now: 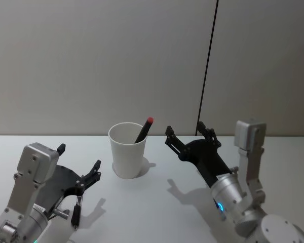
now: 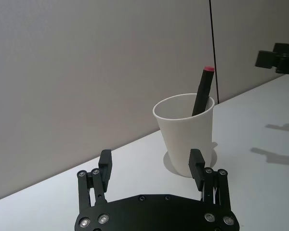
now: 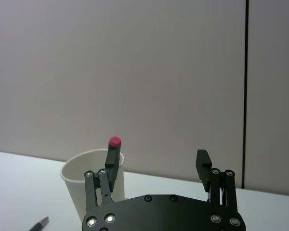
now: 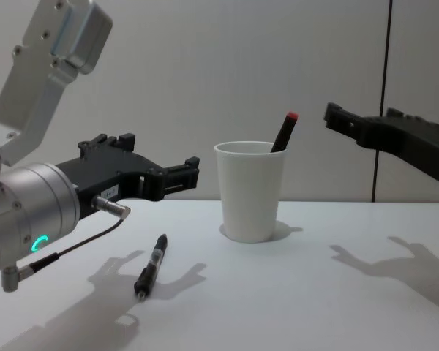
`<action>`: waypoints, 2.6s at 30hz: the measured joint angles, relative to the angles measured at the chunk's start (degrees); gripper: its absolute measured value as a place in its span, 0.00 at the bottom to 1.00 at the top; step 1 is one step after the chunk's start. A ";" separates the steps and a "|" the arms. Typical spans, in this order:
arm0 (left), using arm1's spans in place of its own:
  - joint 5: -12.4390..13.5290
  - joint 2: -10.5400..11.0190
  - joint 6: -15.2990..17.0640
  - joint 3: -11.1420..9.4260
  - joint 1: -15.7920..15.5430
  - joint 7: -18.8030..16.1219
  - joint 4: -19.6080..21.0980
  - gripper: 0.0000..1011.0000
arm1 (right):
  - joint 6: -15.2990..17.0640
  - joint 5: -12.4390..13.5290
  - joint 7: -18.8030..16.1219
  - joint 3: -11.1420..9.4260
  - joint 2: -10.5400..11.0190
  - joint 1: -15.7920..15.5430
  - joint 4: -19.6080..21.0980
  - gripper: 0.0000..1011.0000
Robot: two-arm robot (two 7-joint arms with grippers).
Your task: Place the pen into the pen holder.
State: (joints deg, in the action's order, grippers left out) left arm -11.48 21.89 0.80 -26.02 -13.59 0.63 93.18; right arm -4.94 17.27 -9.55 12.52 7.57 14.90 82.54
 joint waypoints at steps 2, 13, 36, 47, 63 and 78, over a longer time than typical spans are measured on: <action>0.00 0.00 0.00 0.00 0.00 0.00 0.00 0.99 | 0.38 -0.05 0.33 0.03 0.65 -0.90 0.98 0.99; 0.00 0.00 0.00 0.00 0.00 0.00 0.00 0.99 | 3.16 -0.36 2.63 0.21 5.37 -7.18 8.52 0.99; 0.00 0.00 0.00 0.00 0.00 0.00 0.00 0.99 | 6.91 -0.81 5.75 0.45 11.74 -15.71 18.66 0.99; -0.03 -0.05 0.02 0.05 0.04 0.05 0.03 0.99 | 6.91 -0.82 5.75 0.42 11.77 -15.74 18.70 0.99; -2.93 -0.28 6.71 1.30 1.78 0.95 3.10 0.99 | 6.89 -0.81 5.74 0.42 11.77 -15.74 18.70 0.99; -6.53 -0.66 19.19 2.63 3.39 1.21 7.41 0.99 | 6.88 -0.81 5.73 0.41 11.77 -15.74 18.69 0.99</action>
State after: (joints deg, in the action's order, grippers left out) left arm -18.02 21.24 19.98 -23.39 -10.19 1.84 100.59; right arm 1.95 16.46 -3.83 12.94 19.34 -0.84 101.23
